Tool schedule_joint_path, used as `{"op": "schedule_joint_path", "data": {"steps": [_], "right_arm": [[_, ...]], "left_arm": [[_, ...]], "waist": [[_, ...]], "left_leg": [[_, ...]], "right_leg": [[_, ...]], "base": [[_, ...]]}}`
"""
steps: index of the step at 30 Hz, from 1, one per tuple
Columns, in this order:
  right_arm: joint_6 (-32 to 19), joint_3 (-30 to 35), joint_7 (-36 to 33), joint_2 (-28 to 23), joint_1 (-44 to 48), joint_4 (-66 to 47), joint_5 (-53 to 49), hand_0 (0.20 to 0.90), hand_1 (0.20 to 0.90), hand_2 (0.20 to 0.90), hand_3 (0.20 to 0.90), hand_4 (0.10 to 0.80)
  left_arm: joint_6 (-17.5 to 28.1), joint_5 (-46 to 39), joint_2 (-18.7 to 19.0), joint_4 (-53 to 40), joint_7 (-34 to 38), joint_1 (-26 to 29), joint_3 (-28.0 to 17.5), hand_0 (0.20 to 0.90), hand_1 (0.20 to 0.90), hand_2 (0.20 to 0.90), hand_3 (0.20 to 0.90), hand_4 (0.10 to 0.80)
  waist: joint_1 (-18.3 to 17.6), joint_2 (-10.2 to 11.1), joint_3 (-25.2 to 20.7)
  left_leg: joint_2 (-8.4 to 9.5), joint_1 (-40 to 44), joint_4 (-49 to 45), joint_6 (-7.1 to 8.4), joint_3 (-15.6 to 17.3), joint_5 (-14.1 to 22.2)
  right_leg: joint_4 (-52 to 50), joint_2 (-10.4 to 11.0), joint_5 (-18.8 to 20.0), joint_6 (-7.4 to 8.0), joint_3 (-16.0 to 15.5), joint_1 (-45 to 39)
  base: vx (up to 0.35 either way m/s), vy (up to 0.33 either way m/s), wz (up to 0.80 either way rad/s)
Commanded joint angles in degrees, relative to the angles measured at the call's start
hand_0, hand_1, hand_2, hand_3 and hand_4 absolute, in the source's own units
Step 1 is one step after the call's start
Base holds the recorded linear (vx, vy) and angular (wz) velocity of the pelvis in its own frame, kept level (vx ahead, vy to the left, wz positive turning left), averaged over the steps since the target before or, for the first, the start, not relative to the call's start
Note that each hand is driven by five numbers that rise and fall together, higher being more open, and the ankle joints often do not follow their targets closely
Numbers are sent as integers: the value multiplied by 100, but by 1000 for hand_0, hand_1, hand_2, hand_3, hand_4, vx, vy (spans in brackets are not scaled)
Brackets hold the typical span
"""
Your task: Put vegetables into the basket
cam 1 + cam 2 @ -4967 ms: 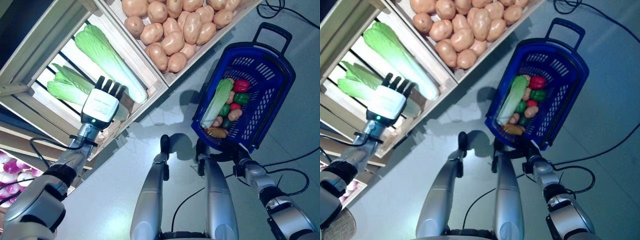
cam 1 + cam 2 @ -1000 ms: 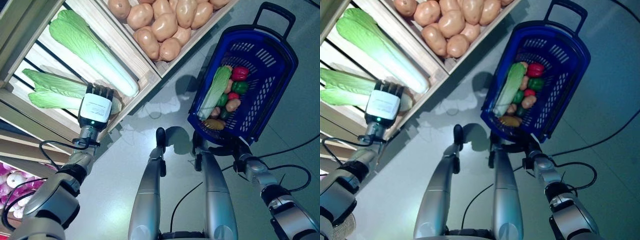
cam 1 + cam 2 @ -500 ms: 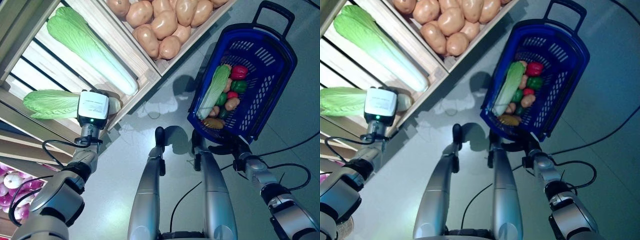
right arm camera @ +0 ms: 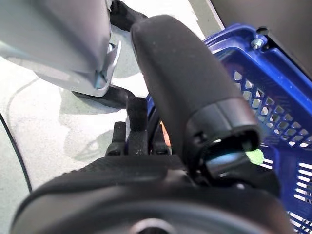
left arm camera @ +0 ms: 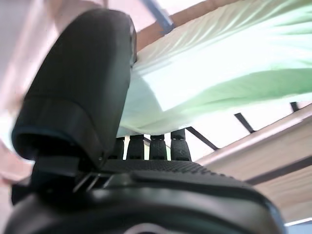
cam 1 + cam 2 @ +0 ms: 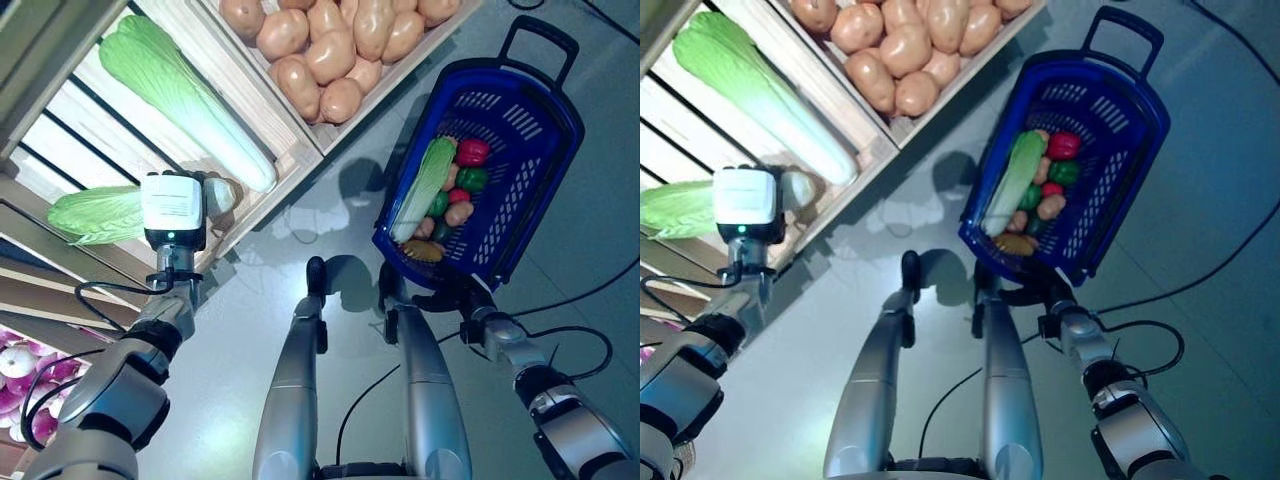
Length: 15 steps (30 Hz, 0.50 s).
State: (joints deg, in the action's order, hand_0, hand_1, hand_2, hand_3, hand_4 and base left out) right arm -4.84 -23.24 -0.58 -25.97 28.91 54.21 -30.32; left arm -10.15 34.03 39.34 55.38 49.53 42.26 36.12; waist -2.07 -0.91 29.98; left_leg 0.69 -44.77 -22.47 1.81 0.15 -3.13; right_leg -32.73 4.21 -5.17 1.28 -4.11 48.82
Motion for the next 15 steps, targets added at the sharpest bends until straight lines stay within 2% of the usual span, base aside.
{"op": "schedule_joint_path", "data": {"steps": [1,5,7,11,15], "right_arm": [[-195,140,-290,-183,-358,-359,-281,900,900,900,900,800],[-259,209,-364,-82,-542,-349,-286,900,900,900,900,800],[-236,245,-428,-34,-633,-400,-263,900,900,900,900,800],[-270,366,-525,124,-852,-386,-204,900,900,900,900,800],[-457,487,-489,221,-1050,-410,-235,900,900,900,900,800]], "left_arm": [[386,-578,225,-397,630,-210,-855,300,300,300,300,400],[952,-1118,188,-958,646,-515,-1178,300,300,300,300,400],[1031,-1256,156,-1240,579,-668,-1310,300,300,300,300,400],[1417,-1629,-9,-1926,347,-1084,-1520,300,300,300,300,400],[2038,-2219,-111,-2601,-88,-1451,-1668,300,300,300,300,400]], "waist": [[101,-76,-18],[197,-64,-18],[241,-61,-18],[370,-46,-18],[469,-15,-18]], "left_leg": [[194,342,56,98,59,247],[211,706,374,107,-41,161],[211,839,509,112,-71,118],[222,1241,857,99,-186,58],[225,1671,1077,97,-251,46]], "right_leg": [[696,-66,277,164,-170,-671],[1034,-2,352,207,-256,-1069],[1165,22,376,227,-295,-1220],[1500,74,413,256,-437,-1661],[1740,118,430,286,-567,-2140]], "base": [[10,-61,2],[10,-45,6],[12,-48,6],[13,-66,3],[15,-63,10]]}}
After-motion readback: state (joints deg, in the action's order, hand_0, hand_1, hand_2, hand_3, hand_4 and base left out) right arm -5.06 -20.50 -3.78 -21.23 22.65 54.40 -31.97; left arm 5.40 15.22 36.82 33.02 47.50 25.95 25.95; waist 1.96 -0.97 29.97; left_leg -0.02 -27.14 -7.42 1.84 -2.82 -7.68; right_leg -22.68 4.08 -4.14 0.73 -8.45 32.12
